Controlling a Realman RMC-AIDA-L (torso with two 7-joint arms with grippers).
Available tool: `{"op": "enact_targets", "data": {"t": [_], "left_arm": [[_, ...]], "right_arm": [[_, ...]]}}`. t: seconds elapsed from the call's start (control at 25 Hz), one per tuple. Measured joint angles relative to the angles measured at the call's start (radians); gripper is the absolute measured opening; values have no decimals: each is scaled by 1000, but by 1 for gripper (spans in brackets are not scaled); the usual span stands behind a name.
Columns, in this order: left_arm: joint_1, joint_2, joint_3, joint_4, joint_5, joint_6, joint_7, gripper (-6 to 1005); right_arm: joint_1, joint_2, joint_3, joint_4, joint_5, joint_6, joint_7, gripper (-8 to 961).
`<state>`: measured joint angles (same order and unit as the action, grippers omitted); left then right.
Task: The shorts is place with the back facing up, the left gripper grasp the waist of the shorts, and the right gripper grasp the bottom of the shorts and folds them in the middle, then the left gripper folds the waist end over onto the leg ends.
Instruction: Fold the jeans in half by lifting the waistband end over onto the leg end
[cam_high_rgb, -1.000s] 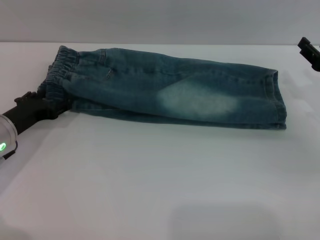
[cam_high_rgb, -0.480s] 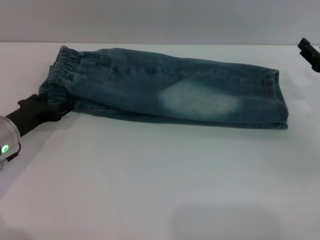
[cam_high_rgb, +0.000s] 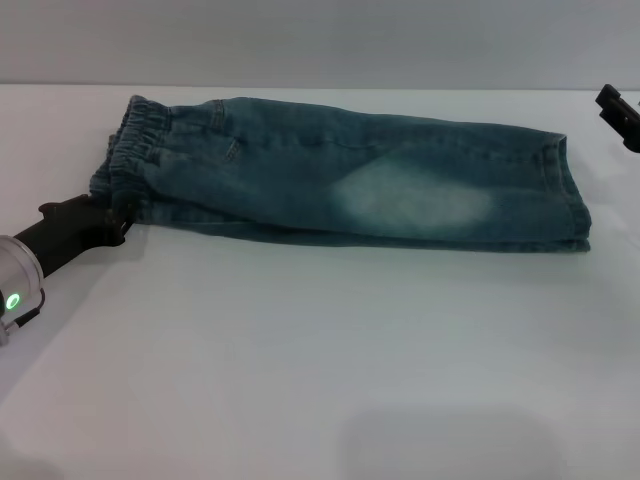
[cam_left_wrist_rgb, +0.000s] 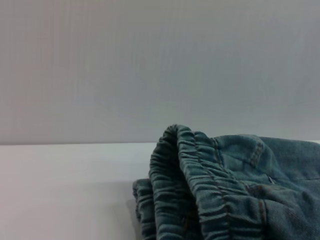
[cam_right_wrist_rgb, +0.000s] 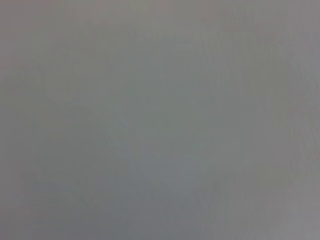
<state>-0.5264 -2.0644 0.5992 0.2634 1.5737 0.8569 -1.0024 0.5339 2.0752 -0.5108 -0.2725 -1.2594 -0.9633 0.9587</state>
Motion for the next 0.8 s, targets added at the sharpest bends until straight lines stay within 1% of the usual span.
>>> {"op": "enact_targets", "data": {"t": [0.48,0.64,0.8], "left_arm": [[2,1,-8,-1,0,34,1,140],[6,2,-8,1,0,85,-2,34],[10,6,-9,7,-2,205,-8,38]], "right_arm": [[-3,0,0,7,0,-11,1,660],[-3,0,0,12,0,-12,0,660],[-2,0,1,15,0,-12,-5,660]]}}
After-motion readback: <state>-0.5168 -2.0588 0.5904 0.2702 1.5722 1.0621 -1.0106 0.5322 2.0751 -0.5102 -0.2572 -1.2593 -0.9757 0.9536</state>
